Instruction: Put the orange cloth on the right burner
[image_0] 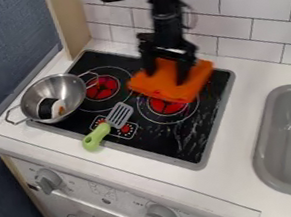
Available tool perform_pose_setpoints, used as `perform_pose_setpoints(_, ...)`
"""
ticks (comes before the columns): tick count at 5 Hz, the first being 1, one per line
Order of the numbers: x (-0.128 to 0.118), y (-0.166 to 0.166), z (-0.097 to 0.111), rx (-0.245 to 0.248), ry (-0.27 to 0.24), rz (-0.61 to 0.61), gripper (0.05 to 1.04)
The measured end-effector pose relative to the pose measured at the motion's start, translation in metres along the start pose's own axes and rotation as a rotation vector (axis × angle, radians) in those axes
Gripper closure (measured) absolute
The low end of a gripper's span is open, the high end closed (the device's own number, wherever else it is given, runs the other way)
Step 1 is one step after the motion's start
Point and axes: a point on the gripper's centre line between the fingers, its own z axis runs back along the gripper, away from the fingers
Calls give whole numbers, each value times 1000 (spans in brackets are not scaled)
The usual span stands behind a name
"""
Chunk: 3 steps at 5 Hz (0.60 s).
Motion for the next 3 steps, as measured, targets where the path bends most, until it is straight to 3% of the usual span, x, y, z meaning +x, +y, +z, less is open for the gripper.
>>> perform_pose_setpoints(1, 3, -20, 0, 0, 3, -44, 82)
perform_pose_setpoints(3, 3, -23, 2, 1, 17, -1, 82)
